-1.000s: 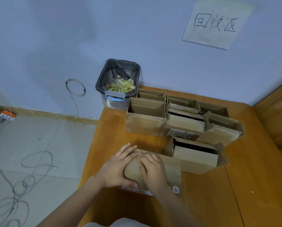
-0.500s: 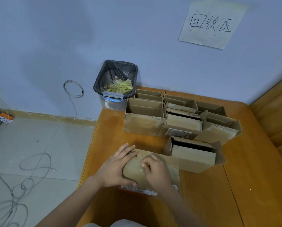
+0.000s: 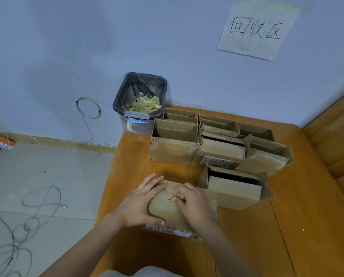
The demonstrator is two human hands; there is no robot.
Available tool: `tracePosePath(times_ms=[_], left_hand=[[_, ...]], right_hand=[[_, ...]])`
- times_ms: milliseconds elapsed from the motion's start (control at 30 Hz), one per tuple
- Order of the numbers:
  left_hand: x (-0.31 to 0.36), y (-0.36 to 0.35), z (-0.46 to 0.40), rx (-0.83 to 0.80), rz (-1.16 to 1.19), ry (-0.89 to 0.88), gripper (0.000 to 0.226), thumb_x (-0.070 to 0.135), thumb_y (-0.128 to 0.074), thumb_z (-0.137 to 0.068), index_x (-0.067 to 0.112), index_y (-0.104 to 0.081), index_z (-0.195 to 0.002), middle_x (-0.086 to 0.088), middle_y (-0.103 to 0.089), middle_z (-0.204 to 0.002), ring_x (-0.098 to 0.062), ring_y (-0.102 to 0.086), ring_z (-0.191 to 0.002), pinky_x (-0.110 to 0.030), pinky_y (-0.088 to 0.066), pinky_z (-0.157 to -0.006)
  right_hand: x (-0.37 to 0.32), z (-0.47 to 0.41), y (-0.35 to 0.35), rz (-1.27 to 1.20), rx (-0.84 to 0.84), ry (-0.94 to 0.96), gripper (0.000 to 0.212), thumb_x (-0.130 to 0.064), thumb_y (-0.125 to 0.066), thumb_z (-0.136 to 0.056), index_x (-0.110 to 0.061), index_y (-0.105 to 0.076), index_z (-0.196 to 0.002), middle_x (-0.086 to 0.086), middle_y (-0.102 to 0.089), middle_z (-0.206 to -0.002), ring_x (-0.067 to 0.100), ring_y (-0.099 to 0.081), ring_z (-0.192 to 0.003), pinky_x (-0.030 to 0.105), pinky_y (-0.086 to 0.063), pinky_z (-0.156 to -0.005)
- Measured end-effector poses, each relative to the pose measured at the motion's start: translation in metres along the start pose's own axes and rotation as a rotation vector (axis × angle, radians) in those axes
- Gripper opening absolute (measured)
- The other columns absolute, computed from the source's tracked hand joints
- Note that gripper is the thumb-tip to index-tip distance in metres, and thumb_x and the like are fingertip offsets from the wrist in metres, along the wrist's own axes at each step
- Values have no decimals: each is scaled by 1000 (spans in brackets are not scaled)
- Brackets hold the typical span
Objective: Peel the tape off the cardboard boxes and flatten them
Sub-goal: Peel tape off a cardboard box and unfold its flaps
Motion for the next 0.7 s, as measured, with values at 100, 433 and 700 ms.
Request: tracePosePath(times_ms=[100, 433, 700], left_hand=[[2, -1, 1, -14, -22, -9, 112, 88, -54, -63, 35, -13, -153, 25, 8, -157, 3, 23, -142, -44, -16, -118], [25, -10, -4, -18, -366, 19, 125, 91, -34, -68, 7, 2, -154, -8, 21, -159, -18, 32, -143, -36, 27, -113], [25, -10, -4, 36, -382, 29, 129, 97, -28, -65, 6, -4, -154, -5, 17, -159, -18, 28, -143, -34, 23, -115]], right_hand=[[-14, 7, -4, 97, 46, 133, 15, -15, -58, -94, -10, -71, -89, -2, -62, -94, 14, -58, -86, 22, -43, -75], [-19, 0, -15, 178, 36, 70, 25, -36, -62, -90, -17, -61, -106, -4, -53, -109, 12, -47, -104, 20, -34, -85], [-17, 7, -12, 93, 71, 147, 16, -17, -49, -98, -10, -62, -105, 4, -61, -102, 14, -55, -94, 19, -40, -83]])
Point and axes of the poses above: each hand's wrist, its own z-axis away from the middle knuckle, its own y-axis out of the back of the hand, x = y × z, the point moved 9 cm from there along -z, towards the middle knuckle
